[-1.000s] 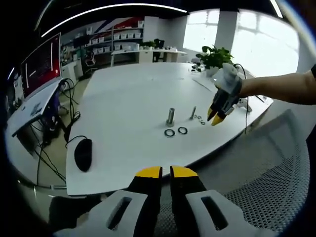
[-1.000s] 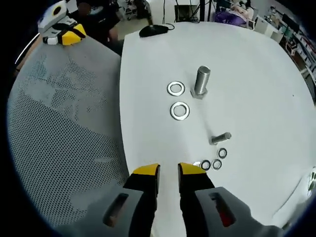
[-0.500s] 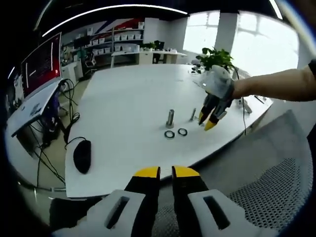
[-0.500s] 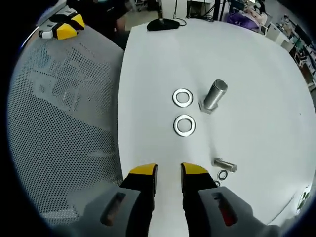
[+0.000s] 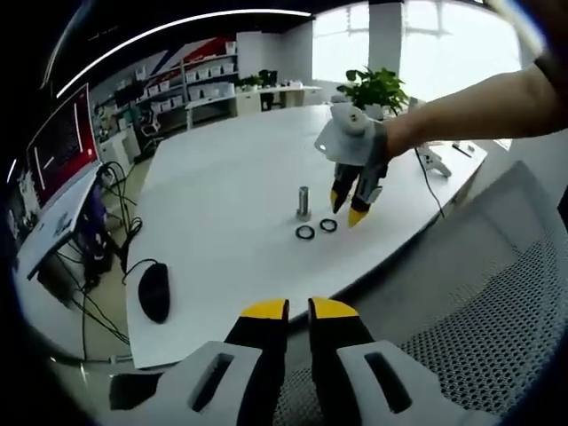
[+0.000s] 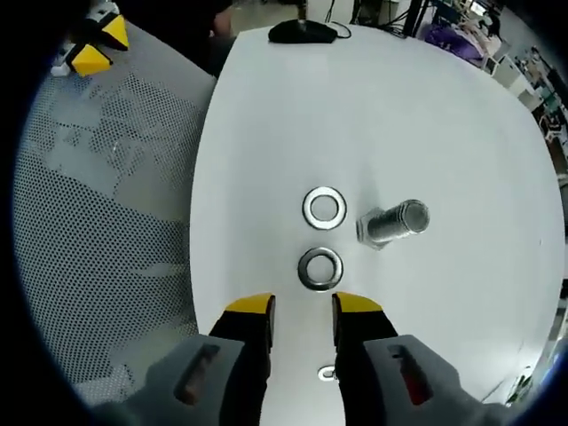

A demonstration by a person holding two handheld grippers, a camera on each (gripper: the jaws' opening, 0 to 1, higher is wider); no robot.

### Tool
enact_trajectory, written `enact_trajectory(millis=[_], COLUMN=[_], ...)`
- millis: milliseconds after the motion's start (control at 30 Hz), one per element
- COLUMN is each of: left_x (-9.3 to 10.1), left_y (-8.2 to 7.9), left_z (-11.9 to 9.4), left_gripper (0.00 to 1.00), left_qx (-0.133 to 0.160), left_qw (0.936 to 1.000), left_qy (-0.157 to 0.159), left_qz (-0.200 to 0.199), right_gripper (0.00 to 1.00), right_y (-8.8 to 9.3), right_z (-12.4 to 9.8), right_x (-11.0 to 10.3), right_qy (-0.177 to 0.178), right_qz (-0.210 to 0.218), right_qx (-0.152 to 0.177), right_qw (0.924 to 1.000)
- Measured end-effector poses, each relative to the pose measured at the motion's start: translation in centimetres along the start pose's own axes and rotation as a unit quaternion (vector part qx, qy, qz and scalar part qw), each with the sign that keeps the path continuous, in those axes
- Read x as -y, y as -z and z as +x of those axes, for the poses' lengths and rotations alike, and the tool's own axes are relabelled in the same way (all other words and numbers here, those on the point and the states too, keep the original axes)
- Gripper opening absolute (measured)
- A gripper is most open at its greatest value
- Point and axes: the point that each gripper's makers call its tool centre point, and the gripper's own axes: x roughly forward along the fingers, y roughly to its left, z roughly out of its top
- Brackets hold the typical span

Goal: Place the washer onto the threaded stud by aligning its center hole with the stud, sliding it down to the base, and recovering from edge contact or off-axis alignment until the washer reaches the visible bottom stop.

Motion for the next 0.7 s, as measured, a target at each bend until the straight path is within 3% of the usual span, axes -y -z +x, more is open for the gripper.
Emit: enact_trajectory(millis=[433, 700], left_x=[0.1, 0.2], left_y=[0.2, 0.1], left_z=[0.1, 0.1], left_gripper=[0.04, 0.04], left_qx=[-0.008, -0.005], left_qw=[0.9999, 0.9999], left_qy=[0.006, 0.009], left_qz=[-0.007, -0.003], right_gripper=[0.36, 0.34], right_y=[-0.8, -0.9], right_z=[1.1, 1.5], right_x=[1.1, 1.4], right_qy=[0.006, 0.011], right_qz=[-0.018, -0.03], right_qx=[-0.019, -0.03], right_qw=[0.9996, 0.9991])
